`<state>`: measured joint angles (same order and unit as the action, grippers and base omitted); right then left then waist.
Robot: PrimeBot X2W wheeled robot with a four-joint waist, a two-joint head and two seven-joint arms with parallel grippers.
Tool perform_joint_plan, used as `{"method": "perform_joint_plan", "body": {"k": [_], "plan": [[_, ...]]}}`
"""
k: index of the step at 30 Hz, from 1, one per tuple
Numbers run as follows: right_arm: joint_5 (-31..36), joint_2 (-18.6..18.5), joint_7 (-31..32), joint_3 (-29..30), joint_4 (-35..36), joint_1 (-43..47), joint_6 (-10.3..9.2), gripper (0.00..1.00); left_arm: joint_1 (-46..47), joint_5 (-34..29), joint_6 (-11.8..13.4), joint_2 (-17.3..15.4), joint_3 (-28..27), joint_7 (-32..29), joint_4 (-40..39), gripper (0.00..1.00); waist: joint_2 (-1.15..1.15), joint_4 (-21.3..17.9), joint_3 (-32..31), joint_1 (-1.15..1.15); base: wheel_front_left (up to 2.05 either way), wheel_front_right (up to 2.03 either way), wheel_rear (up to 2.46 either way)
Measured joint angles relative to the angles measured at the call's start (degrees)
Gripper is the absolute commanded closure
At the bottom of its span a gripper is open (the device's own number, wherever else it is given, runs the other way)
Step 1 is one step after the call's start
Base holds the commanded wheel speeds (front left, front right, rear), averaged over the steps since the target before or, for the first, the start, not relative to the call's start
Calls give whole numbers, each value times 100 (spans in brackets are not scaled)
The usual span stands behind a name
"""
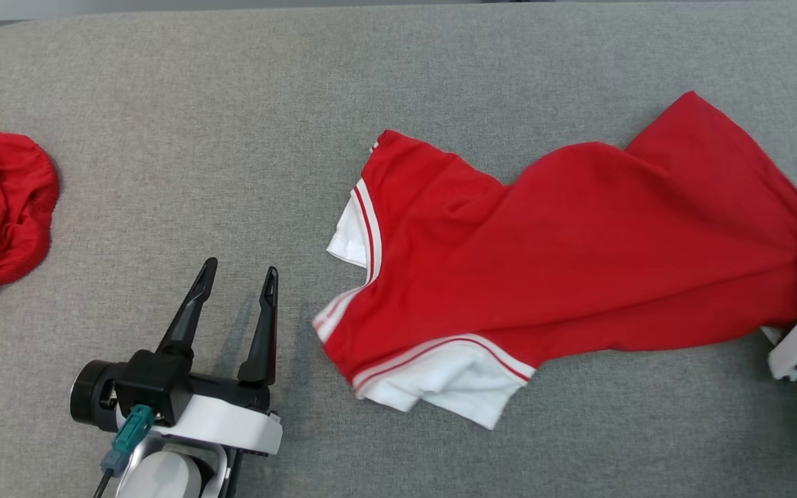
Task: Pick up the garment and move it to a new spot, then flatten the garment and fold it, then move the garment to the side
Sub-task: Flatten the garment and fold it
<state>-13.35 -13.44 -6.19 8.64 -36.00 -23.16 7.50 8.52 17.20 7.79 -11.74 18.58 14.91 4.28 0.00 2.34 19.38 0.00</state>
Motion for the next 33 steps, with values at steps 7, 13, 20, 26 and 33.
{"method": "perform_joint_plan", "body": {"k": [7, 13, 20, 26, 33], "plan": [[765, -116, 36, 96, 478, -219, -1, 100, 23, -26, -68, 46, -36, 8, 8, 0, 0, 38, -29, 0, 0, 0, 0], [1266, 419, 381, -400, 803, -196, 0, 100, 18, -51, -97, 138, -81, 8, 4, 0, 0, 94, -64, 0, 0, 0, 0], [1179, 679, 432, -544, 691, -70, 0, 0, 18, -93, -168, 216, -82, 8, 19, 0, 0, 136, -84, 0, 0, 0, 0], [1154, 800, 119, -383, 740, 87, 0, 0, 15, -131, -220, 268, -100, 8, 45, 0, 0, 114, -138, 0, 0, 0, 0], [1377, 1006, -188, -360, 1344, 587, 0, 0, -69, -157, -254, 316, -134, 8, 89, 0, 0, 60, -319, 0, 0, 0, 0]]}}
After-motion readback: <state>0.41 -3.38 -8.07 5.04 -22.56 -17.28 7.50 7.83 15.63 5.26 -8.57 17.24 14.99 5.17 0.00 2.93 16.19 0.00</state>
